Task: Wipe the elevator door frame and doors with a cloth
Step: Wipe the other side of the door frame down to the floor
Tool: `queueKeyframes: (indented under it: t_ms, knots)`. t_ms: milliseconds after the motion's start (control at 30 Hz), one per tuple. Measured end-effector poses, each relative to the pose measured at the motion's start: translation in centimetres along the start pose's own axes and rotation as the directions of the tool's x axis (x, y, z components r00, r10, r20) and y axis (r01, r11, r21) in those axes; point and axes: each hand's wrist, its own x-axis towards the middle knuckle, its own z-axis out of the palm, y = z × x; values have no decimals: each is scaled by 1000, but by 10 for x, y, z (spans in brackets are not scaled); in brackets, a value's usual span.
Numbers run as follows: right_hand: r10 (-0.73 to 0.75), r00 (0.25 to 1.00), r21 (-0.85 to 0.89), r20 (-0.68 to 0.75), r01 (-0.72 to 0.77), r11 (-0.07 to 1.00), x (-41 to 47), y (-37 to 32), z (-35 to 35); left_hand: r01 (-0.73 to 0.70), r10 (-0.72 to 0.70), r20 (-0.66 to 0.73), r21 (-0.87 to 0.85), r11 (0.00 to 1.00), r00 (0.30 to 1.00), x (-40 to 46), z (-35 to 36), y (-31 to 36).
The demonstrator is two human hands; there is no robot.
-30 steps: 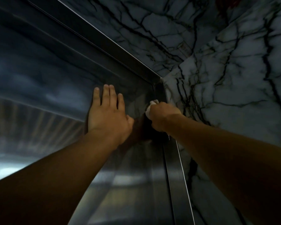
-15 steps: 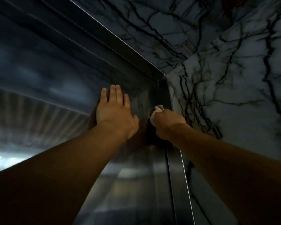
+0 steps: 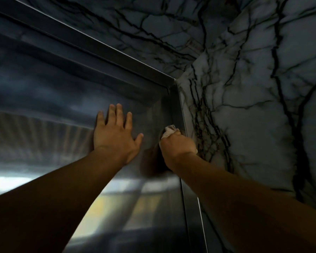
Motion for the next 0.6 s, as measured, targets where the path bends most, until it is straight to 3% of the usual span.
queueKeyframes:
  t_ms: [133, 400, 600]
  knots:
    - [18, 999, 8, 33, -18, 1000, -11, -1, 7, -11, 11, -10, -8, 1000, 1000, -27, -1, 5]
    - [-15, 995, -14, 99, 16, 1000, -46, -6, 24, -241, 241, 6, -45, 970, 970, -88, 8, 30]
    - [-5, 999, -100, 43, 9, 995, -74, -15, 33, -353, 354, -15, -106, 930, 935, -120, 11, 16]
